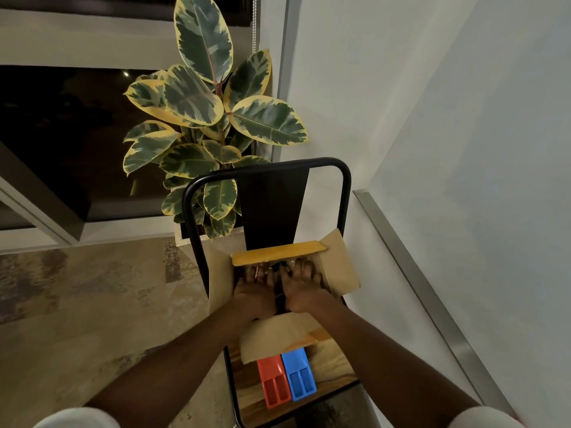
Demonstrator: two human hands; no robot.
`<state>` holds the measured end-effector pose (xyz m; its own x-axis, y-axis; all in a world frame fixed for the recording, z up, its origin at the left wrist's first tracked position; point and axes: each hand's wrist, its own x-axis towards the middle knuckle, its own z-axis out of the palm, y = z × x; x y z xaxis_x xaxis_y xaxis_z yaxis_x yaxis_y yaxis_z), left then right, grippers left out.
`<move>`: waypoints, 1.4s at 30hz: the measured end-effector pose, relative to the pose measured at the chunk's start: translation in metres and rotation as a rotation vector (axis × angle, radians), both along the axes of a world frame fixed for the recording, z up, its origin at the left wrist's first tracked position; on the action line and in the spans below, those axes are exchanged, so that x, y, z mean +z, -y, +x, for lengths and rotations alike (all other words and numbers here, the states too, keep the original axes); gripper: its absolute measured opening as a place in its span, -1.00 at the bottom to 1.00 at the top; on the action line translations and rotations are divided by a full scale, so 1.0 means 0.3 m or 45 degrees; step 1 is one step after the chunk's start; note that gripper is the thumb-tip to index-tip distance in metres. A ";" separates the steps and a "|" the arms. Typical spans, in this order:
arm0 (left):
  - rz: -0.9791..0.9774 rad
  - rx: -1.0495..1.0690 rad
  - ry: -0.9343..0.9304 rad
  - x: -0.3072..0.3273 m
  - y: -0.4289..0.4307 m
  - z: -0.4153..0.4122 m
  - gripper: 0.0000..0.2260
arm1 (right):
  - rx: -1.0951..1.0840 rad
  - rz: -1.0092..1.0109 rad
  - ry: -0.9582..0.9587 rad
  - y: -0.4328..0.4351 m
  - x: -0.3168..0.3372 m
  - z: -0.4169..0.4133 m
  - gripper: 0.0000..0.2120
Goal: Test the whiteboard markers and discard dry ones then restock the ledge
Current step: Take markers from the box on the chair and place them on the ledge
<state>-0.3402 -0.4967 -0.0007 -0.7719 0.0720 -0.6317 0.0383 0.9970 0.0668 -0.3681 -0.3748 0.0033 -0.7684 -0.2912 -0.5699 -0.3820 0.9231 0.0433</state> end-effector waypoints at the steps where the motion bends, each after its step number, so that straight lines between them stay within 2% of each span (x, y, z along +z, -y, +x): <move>1: -0.004 0.008 0.029 -0.006 -0.003 -0.006 -0.22 | 0.035 0.024 0.003 0.003 -0.018 -0.006 -0.10; 13: -0.081 0.010 0.099 -0.066 -0.023 -0.005 -0.26 | 0.195 0.173 -0.162 0.063 -0.116 -0.020 -0.31; 16: -0.127 0.019 0.091 -0.090 -0.014 -0.010 -0.28 | 0.253 0.183 -0.209 0.087 -0.101 -0.023 -0.45; 19: -0.195 -0.027 -0.022 -0.090 -0.017 -0.003 -0.37 | 0.294 0.172 -0.246 0.086 -0.098 -0.031 -0.63; 21: -0.229 -0.060 -0.110 -0.085 -0.019 0.005 -0.43 | 0.360 0.195 -0.240 0.079 -0.092 -0.032 -0.64; 25: -0.245 -0.059 -0.142 -0.097 -0.011 0.003 -0.47 | 0.445 0.273 -0.192 0.083 -0.080 -0.026 -0.61; 30: -0.115 -0.012 -0.156 -0.090 -0.015 -0.004 -0.57 | 0.343 0.188 -0.170 0.081 -0.066 -0.024 -0.55; 33: 0.031 0.075 -0.121 -0.090 -0.006 -0.022 -0.52 | 0.274 0.129 -0.121 0.068 -0.004 -0.008 -0.46; 35: 0.114 0.041 -0.168 -0.071 -0.005 -0.022 -0.53 | 0.168 0.085 -0.163 0.064 0.047 0.011 -0.58; 38: 0.215 -0.019 -0.361 -0.022 0.000 -0.003 -0.62 | 0.063 -0.021 -0.320 0.043 0.100 0.046 -0.77; 40: 0.252 -0.060 -0.457 0.015 0.005 0.013 -0.61 | 0.056 -0.077 -0.377 0.013 0.133 0.077 -0.79; 42: 0.289 -0.128 -0.507 0.058 0.005 0.033 -0.52 | 0.090 -0.087 -0.461 -0.024 0.157 0.113 -0.80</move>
<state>-0.3303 -0.4982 0.0166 -0.9332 0.2609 -0.2472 0.2009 0.9490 0.2431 -0.3342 -0.3677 0.0504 -0.8932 -0.3788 -0.2424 -0.4162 0.9005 0.1262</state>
